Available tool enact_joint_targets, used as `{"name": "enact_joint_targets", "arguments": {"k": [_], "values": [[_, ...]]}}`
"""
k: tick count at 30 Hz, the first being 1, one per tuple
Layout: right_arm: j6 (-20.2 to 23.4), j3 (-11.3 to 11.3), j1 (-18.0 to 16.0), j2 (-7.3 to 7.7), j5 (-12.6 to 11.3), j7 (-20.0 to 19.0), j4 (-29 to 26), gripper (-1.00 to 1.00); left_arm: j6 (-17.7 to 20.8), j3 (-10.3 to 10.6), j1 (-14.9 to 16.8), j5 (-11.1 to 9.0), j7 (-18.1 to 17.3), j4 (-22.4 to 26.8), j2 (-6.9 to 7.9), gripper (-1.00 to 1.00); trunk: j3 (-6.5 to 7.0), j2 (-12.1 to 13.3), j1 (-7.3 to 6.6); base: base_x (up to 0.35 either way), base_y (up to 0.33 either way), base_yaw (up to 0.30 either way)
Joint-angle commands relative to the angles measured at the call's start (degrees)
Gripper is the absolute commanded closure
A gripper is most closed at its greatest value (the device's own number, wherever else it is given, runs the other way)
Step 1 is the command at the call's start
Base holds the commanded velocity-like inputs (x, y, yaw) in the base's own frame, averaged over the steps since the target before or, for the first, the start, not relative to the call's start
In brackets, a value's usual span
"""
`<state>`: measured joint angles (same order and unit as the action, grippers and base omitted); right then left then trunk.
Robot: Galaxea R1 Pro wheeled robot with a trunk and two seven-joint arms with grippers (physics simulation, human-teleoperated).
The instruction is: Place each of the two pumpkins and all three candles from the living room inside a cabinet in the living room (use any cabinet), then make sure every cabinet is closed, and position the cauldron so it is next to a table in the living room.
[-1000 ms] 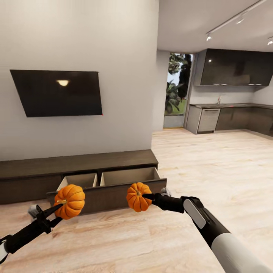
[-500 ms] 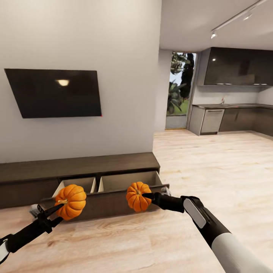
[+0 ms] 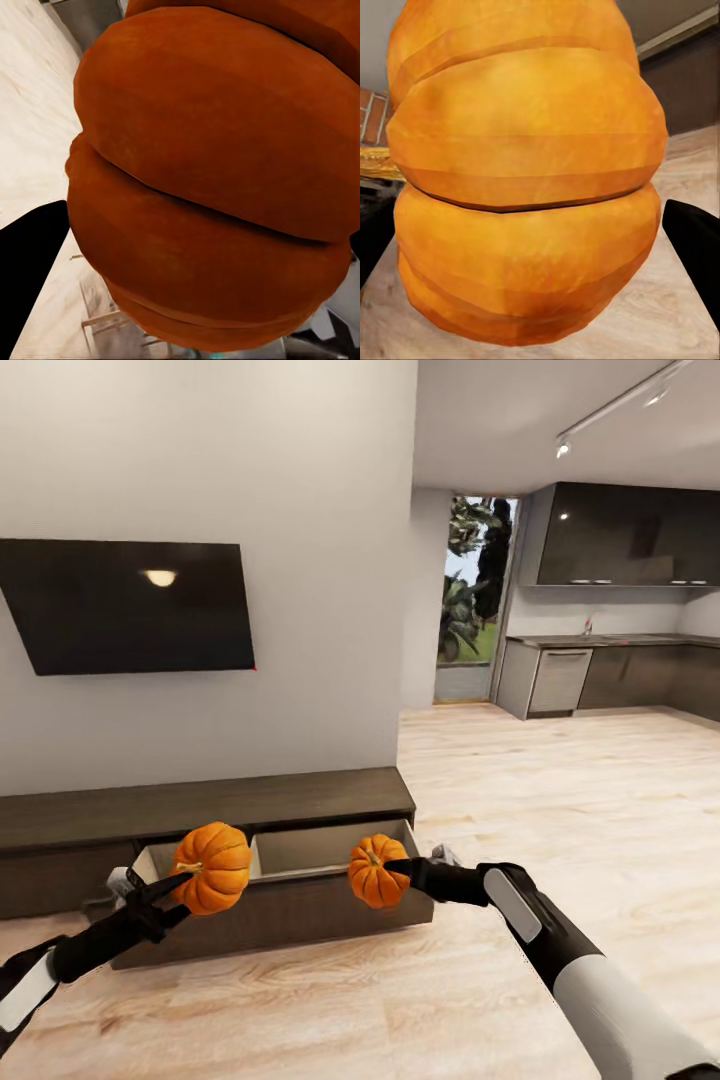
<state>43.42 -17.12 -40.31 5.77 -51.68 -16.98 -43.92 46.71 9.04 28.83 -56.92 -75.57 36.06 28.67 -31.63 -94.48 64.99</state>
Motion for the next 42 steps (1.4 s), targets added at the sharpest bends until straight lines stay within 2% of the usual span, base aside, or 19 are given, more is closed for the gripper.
{"name": "enact_joint_targets", "arguments": {"k": [1, 3, 6, 7, 8, 10, 12, 15, 21, 28, 31, 33, 37, 42], "values": [[0.26, -0.18, -1.27, -0.22, -0.47, 0.37, 0.41, 1.0, 0.97, 0.21, 0.16, -0.64, 1.19, 1.48, 0.04, 1.0, -0.07, -0.04, 0.0, 0.009, -0.008, 0.0], [0.3, -0.14, -3.46, -1.37, -0.5, 1.34, 1.94, 1.0, 2.53, 0.03, 0.31, -0.9, 3.91, 4.13, -0.28, 1.0, -0.07, -0.04, 0.0, 0.005, -0.004, 0.0], [-0.22, -0.11, -6.09, -4.24, -0.46, 3.79, 4.26, 1.0, 5.07, -0.24, 0.49, -0.97, 7.53, 6.01, -0.84, 1.0, -0.07, -0.04, 0.0, 0.001, -0.001, 0.0], [-0.47, -0.11, -7.17, -5.61, -0.45, 5.56, 4.91, 1.0, 5.62, -0.29, 0.57, -0.99, 9.0, 6.51, -0.97, 1.0, -0.07, -0.04, 0.0, 0.0, 0.0, 0.0], [-0.81, -0.11, -7.82, -6.36, -0.45, 6.81, 5.16, 1.0, 5.83, -0.31, 0.76, -1.01, 10.02, 6.73, -1.03, 1.0, -0.07, -0.04, 0.0, 0.0, 0.0, 0.0], [-1.83, -0.11, -9.07, -7.46, -0.44, 9.51, 5.44, 1.0, 6.09, -0.38, 1.72, -1.06, 12.42, 6.8, -1.33, 1.0, -0.07, -0.04, 0.0, 0.0, 0.0, 0.0], [-2.77, -0.11, -10.12, -8.08, -0.44, 12.26, 5.58, 1.0, 6.2, -0.41, 2.63, -1.08, 15.26, 6.79, -2.45, 1.0, -0.07, -0.04, 0.0, 0.0, 0.0, 0.0], [-3.91, -0.11, -10.72, -8.4, -0.44, 14.55, 5.66, 1.0, 6.27, -1.3, 4.52, -1.09, 19.06, 6.63, -3.98, 1.0, -0.07, -0.04, 0.0, 0.0, 0.0, 0.0], [-6.14, -0.11, -11.12, -8.53, -0.42, 15.42, 7.51, 1.0, 6.24, -3.79, 7.48, -1.09, 28.87, 5.74, -6.35, 1.0, -0.07, -0.04, 0.0, 0.0, 0.0, 0.0], [-9.37, -0.18, -12.5, -8.56, 0.09, 15.48, 11.61, 1.0, 5.63, -5.96, 10.91, -1.01, 39.49, 5.69, -7.38, 1.0, -0.07, -0.04, 0.0, 0.0, 0.0, 0.0], [-10.36, -0.22, -13.03, -8.51, 0.22, 15.54, 12.05, 1.0, 3.04, -6.18, 11.87, -1.0, 43.53, 5.89, -7.82, 1.0, -0.07, -0.04, 0.0, 0.0, 0.0, 0.0], [-10.98, -0.26, -13.17, -8.51, 0.24, 15.75, 12.13, 1.0, 1.36, -6.21, 12.09, -0.97, 45.17, 6.14, -8.09, 1.0, -0.07, -0.04, 0.0, 0.0, 0.0, 0.0], [-11.59, -0.28, -13.85, -8.5, 0.26, 17.61, 12.18, 1.0, 0.39, -6.23, 12.48, -0.98, 47.7, 6.15, -8.68, 1.0, -0.07, -0.04, 0.0, 0.0, 0.0, 0.0], [-13.16, -0.37, -14.07, -8.49, 0.26, 19.06, 12.19, 1.0, 0.16, -6.35, 12.63, -1.0, 48.66, 5.76, -9.37, 1.0, -0.07, -0.04, 0.0, 0.0, 0.0, 0.0]]}}
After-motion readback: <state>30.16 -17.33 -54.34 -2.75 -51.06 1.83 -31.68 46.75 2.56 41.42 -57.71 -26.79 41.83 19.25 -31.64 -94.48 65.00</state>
